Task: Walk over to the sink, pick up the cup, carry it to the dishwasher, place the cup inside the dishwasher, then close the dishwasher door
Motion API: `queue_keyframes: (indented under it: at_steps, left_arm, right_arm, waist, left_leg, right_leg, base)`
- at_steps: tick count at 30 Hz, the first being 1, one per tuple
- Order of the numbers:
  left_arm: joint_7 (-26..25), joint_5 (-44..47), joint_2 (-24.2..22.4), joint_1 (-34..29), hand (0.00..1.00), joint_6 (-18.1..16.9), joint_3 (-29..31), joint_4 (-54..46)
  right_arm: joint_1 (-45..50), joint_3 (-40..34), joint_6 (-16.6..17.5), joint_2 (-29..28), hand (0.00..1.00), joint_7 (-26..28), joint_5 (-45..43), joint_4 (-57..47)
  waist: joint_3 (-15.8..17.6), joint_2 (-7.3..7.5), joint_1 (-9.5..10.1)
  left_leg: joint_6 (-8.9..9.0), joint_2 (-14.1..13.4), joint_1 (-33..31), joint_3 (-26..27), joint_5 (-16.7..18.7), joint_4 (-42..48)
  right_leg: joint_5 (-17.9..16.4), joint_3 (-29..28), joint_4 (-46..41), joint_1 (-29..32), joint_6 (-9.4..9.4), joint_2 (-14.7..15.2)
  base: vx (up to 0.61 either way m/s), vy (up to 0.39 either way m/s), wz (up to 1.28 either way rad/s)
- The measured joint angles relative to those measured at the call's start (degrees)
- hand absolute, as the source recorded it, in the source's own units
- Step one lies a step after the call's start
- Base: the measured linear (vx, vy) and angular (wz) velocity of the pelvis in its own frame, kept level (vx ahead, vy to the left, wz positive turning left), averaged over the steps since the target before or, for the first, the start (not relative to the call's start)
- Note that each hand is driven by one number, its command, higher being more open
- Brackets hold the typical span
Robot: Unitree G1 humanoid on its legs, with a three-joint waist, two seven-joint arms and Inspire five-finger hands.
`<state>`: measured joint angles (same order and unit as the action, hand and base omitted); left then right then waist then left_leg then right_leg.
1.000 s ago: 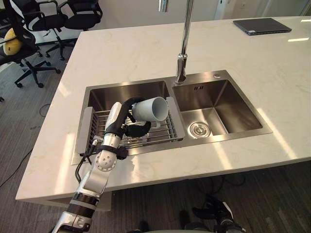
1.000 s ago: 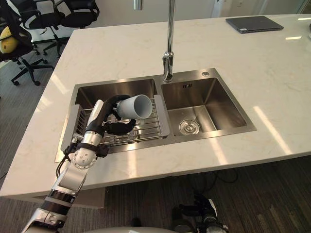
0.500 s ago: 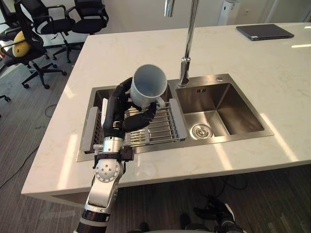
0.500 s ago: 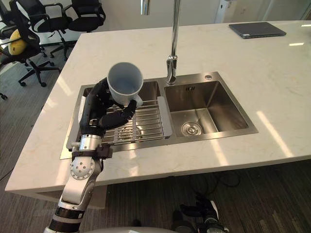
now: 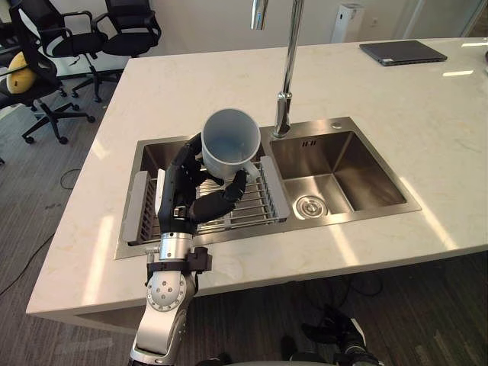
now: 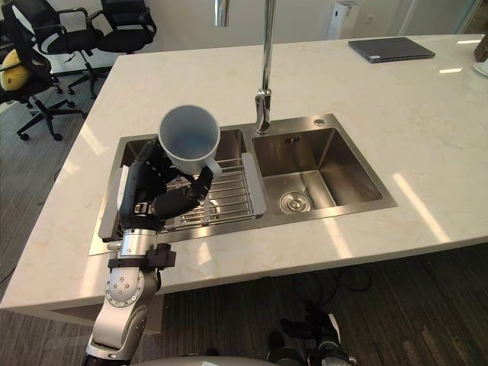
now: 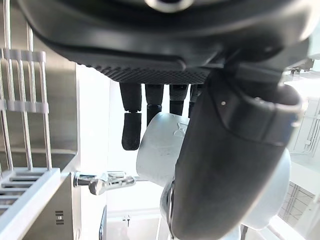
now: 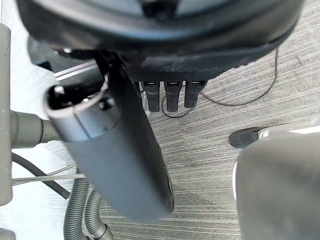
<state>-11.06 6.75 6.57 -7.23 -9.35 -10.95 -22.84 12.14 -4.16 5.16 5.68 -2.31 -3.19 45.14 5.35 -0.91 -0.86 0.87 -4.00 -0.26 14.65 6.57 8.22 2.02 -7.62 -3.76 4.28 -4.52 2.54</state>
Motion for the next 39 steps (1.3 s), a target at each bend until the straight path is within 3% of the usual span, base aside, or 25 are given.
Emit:
queue_keyframes:
  at_steps: [4, 5, 6, 8, 10, 11, 12, 14, 17, 18, 19, 20, 21, 23, 25, 26, 29, 31, 39]
  left_arm:
    - [0.2, 0.0, -0.4, 0.0, 0.3, 0.0, -1.6, 0.0]
    - [0.2, 0.0, -0.7, -0.1, 0.3, 0.0, -1.9, 0.0]
    - [0.3, 0.0, -1.0, 0.0, 0.3, 0.0, -1.9, 0.0]
    - [0.3, 0.0, -1.1, -0.5, 0.3, 0.0, -2.1, 0.1]
    - [0.0, 0.0, -1.1, -0.6, 0.3, -0.2, -1.8, 0.0]
    - [-0.1, 0.0, -1.3, -0.6, 0.3, -0.3, -2.0, 0.0]
    - [-0.1, 0.0, -1.4, -0.5, 0.3, -0.3, -2.2, 0.0]
    - [-0.1, 0.0, -2.1, -0.6, 0.3, 0.3, -3.9, 0.6]
    - [-0.1, 0.1, -2.2, -0.6, 0.3, 0.3, -6.5, 0.8]
    - [-0.1, 0.3, -2.2, -0.5, 0.3, 0.2, -7.0, 0.8]
    - [0.0, 0.4, -2.2, -0.4, 0.3, 0.2, -7.1, 0.7]
    - [0.2, 0.7, -2.5, -0.4, 0.3, 0.2, -7.9, 0.5]
    - [0.5, 0.7, -2.7, -0.3, 0.3, 0.2, -8.9, 0.5]
    - [0.5, 1.3, -2.6, 0.3, 0.3, 0.0, -10.4, 0.5]
    - [0.6, 1.7, -2.8, 1.2, 0.3, 0.0, -11.6, 0.8]
    - [0.7, 2.1, -2.9, 1.8, 0.3, 0.0, -12.0, 1.3]
    - [0.9, 2.8, -1.9, 2.5, 0.3, -0.3, -11.1, 4.6]
    - [0.4, 2.9, -1.8, 2.9, 0.3, -0.2, -10.8, 6.3]
    - [0.3, 2.9, -0.9, 3.4, 0.3, -0.2, -10.8, 7.0]
  right_arm:
    - [-0.4, 0.2, 0.0, -1.8, 0.9, -0.2, 0.0, -1.2]
    - [-0.5, 0.2, 0.0, -1.8, 0.9, -0.2, 0.0, -1.2]
    - [-0.8, 0.2, -0.1, -1.9, 0.9, -0.3, 0.0, -1.2]
    - [-0.8, 0.7, -0.1, -1.8, 0.9, -0.5, 0.0, -1.1]
    - [-1.7, 1.8, -0.1, -1.6, 0.9, -0.7, 0.0, -1.2]
    - [-2.8, 2.5, -0.1, -1.3, 0.9, -1.0, 0.0, -1.2]
    - [-3.8, 2.5, 0.0, -1.2, 0.9, -1.1, 0.0, -1.2]
    - [-6.0, 2.4, 0.1, -0.9, 0.9, -1.9, -0.1, -1.2]
    - [-6.2, 2.3, 0.4, -0.9, 0.9, -3.0, -0.2, -1.2]
    - [-6.2, 2.2, 0.8, -0.9, 0.9, -3.5, -0.8, -1.3]
    - [-6.2, 2.2, 0.8, -0.9, 0.9, -3.8, -1.4, -1.8]
    - [-5.4, 2.2, 0.8, -0.9, 0.9, -4.1, -2.0, -3.5]
    - [-3.9, 2.2, 0.8, -0.8, 0.9, -4.4, -2.3, -5.1]
    - [-3.3, 2.2, 0.8, -0.5, 0.9, -4.5, -2.3, -5.3]
    - [-3.0, 2.3, 0.8, -0.4, 0.9, -4.6, -2.3, -5.3]
    - [-2.7, 2.2, 0.8, -0.2, 0.9, -4.5, -2.4, -5.1]
    - [-2.1, 2.4, 0.7, -2.6, 0.9, -4.3, -2.4, -4.8]
    - [-2.3, 2.3, 0.7, -2.7, 0.9, -4.3, -2.4, -4.8]
    - [-3.2, 2.3, 0.7, -2.8, 0.9, -3.8, -2.2, -4.2]
  waist:
    - [1.0, 1.53, 0.02]
    - [0.9, 1.57, 0.3]
    - [1.1, 1.52, 0.32]
    - [0.8, 1.84, 1.52]
    - [0.3, 2.55, 3.22]
    - [0.1, 2.55, 3.96]
    - [0.2, 2.42, 4.18]
    - [1.6, 0.78, 4.23]
    - [1.8, 0.49, 3.95]
    - [1.8, 0.78, 3.64]
    - [1.8, 0.91, 3.19]
    - [2.0, 0.89, 2.67]
    - [2.0, 0.95, 2.1]
    - [1.8, 1.0, 1.49]
    - [1.3, 0.2, 1.47]
    - [0.6, -1.02, 1.42]
    - [0.0, 0.68, 1.23]
    - [-0.1, 0.74, 1.17]
    - [-0.5, 0.88, 1.14]
  left_leg:
    - [-0.6, -0.4, -2.6, -0.6, 2.1, 4.6]
    - [-1.76, -0.4, -3.2, -1.0, 2.0, 4.1]
    - [-2.08, -0.5, -3.8, -1.8, 1.2, 4.1]
    - [-1.6, 0.0, -4.4, -3.0, 0.3, 4.3]
    - [-1.3, 0.6, -6.8, -3.8, -0.1, 5.9]
    - [-0.95, 0.7, -9.4, -4.6, -1.1, 6.2]
    - [-0.79, 0.7, -10.6, -5.1, -1.8, 6.1]
    - [0.0, -0.6, -12.2, -8.2, -3.8, 5.9]
    - [2.02, -1.7, -12.2, -11.6, -5.2, 6.7]
    - [2.88, -1.4, -11.9, -13.1, -7.3, 4.8]
    - [2.97, -1.2, -11.8, -13.3, -7.6, 4.5]
    - [1.21, -1.7, -11.9, -12.3, -5.5, 7.5]
    - [1.02, -2.1, -11.3, -12.3, -3.0, 10.7]
    - [1.57, -3.1, -8.9, -10.6, -1.9, 10.6]
    - [2.2, -4.1, -5.3, -8.5, -0.9, 6.6]
    - [3.68, -4.3, -3.1, -7.8, -0.2, 1.9]
    - [2.48, -1.8, -1.9, -7.6, -2.2, -1.5]
    - [1.75, -0.2, -2.1, -7.7, -2.6, -2.1]
    - [1.43, 1.2, -1.7, -7.6, -2.7, -2.2]
  right_leg:
    - [-1.8, 0.4, -4.6, 2.1, -0.58, 0.1]
    - [-2.1, 0.8, -4.5, 2.0, -1.18, 0.4]
    - [-7.6, 2.1, -14.6, 4.4, -0.77, 0.5]
    - [-13.0, 4.1, -24.4, 4.0, -2.06, 1.1]
    - [-15.2, 4.8, -20.9, 1.7, -1.38, 1.5]
    - [-15.5, 4.9, -14.8, 0.5, -0.69, 1.4]
    - [-15.2, 4.8, -12.1, 0.2, 0.55, 1.1]
    - [-12.5, 7.1, -8.7, -0.9, 1.81, -0.6]
    - [-12.3, 10.0, -9.5, -2.3, 3.12, -2.1]
    - [-11.9, 11.2, -9.3, -2.4, 4.1, -1.7]
    - [-11.7, 12.0, -9.2, -2.2, 4.33, -1.4]
    - [-11.5, 13.5, -9.4, -2.0, 4.59, -0.9]
    - [-11.4, 15.0, -9.5, -2.1, 4.52, -0.1]
    - [-11.2, 16.2, -9.1, -1.6, 4.25, 1.1]
    - [-10.7, 16.8, -8.6, -0.6, 3.55, 1.6]
    - [-10.2, 17.3, -8.2, -0.4, 2.72, 1.5]
    - [-7.2, 17.2, -5.0, -1.8, 0.07, 3.2]
    - [-5.9, 17.3, -3.0, -2.5, -1.12, 4.6]
    - [-4.7, 17.3, -1.2, -3.7, -1.94, 5.4]
  base:
    - [-0.07, 0.008, 0.07]
    - [-0.08, 0.008, 0.31]
    - [-0.07, 0.012, 0.38]
    - [-0.02, -0.021, 0.37]
    - [-0.01, -0.099, 0.27]
    - [-0.04, -0.098, 0.24]
    - [-0.09, -0.12, 0.46]
    - [-0.11, -0.107, 0.52]
    - [-0.15, -0.157, 0.51]
    - [-0.18, -0.11, 0.47]
    - [-0.17, -0.102, 0.54]
    - [-0.15, -0.065, 0.66]
    - [-0.15, -0.035, 0.64]
    - [-0.15, 0.057, 0.52]
    - [-0.13, 0.157, 0.31]
    - [-0.09, 0.22, 0.12]
    - [-0.03, 0.167, 0.08]
    - [0.03, 0.164, 0.11]
    - [0.01, 0.057, 0.03]
